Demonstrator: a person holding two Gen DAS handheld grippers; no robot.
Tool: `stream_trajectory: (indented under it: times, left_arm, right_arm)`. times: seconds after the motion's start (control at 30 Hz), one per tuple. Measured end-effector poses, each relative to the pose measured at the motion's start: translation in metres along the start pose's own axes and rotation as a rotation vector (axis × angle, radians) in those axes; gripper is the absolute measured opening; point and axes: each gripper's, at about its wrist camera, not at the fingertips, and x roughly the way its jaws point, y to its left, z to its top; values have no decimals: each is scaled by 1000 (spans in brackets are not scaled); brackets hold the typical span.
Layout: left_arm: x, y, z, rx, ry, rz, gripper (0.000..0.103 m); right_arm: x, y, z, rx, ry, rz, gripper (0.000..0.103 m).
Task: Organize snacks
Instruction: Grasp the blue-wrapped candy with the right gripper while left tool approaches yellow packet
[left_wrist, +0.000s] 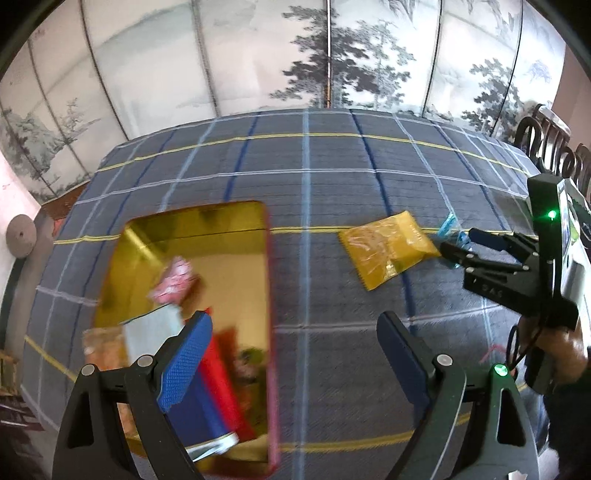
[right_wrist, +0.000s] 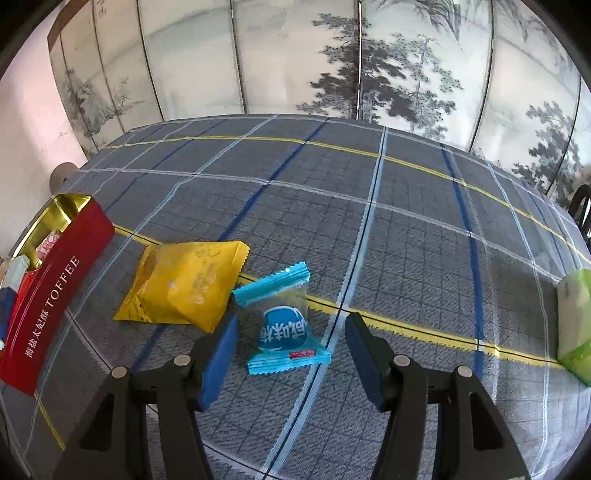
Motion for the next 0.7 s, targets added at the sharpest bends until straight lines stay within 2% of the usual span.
stream_trajectory:
  times: [0.13, 0.27, 0.7]
  left_arm:
    - [15, -18, 10, 10, 19, -9, 89]
    - [27, -32, 16, 22, 27, -16, 89]
    - [49, -50, 25, -24, 48, -75, 89]
  right_arm:
    - [-1, -1, -4, -9, -11, -16, 42]
    - [-4, -6, -8, 0, -21, -6, 41]
    - [-29, -58, -40, 84, -27, -146, 40]
